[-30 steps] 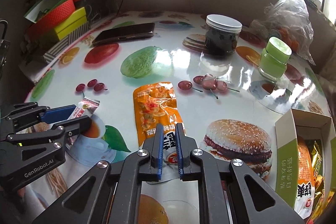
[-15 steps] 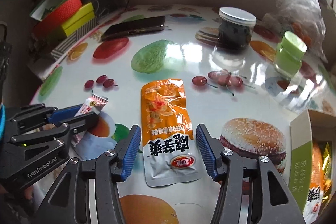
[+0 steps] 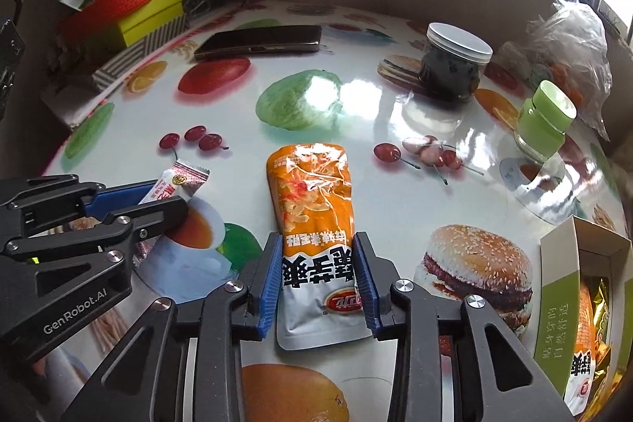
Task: Organize snacks
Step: 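Carry the candy bar and orange packet over the green gift box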
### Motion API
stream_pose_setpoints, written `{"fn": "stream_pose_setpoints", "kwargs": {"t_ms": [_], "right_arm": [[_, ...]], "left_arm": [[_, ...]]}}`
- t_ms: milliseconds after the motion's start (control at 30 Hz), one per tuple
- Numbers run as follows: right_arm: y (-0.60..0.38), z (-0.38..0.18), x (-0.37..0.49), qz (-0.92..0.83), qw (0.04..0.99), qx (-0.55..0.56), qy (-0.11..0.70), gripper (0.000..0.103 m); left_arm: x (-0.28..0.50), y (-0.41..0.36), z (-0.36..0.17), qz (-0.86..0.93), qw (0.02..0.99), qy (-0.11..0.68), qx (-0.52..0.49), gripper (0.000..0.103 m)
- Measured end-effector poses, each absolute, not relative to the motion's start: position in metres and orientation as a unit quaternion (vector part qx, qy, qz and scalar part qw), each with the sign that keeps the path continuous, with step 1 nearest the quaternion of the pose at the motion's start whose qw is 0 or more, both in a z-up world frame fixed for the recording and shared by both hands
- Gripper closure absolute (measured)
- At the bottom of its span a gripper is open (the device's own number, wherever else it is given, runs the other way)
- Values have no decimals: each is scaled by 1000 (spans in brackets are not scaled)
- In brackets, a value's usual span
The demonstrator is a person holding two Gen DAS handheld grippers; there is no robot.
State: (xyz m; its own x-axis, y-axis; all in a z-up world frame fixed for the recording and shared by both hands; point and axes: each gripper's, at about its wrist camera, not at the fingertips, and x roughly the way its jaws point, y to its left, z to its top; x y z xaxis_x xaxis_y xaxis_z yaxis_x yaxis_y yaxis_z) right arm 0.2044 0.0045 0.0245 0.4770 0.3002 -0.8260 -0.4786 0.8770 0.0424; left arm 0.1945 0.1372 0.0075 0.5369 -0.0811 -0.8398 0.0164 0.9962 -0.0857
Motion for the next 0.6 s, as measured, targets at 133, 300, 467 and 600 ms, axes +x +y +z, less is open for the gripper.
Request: {"fn": "stream_pose_setpoints", "kwargs": {"t_ms": [133,300,467,600], "right_arm": [[2,25,201,227,856,-91,455,71],[-2,26,198,219,860,-80,453,71],[-7,29,191,215,863,-71,452,71],[-9,36,185,214,867,-65,445,71]], "left_arm": [[193,138,8,-27,876,480,-37,83],[189,137,9,-27,876,479,-38,83],[183,134,13,-29,878,476,-35,83],[178,132,18,-30,881,472,-34,83]]}}
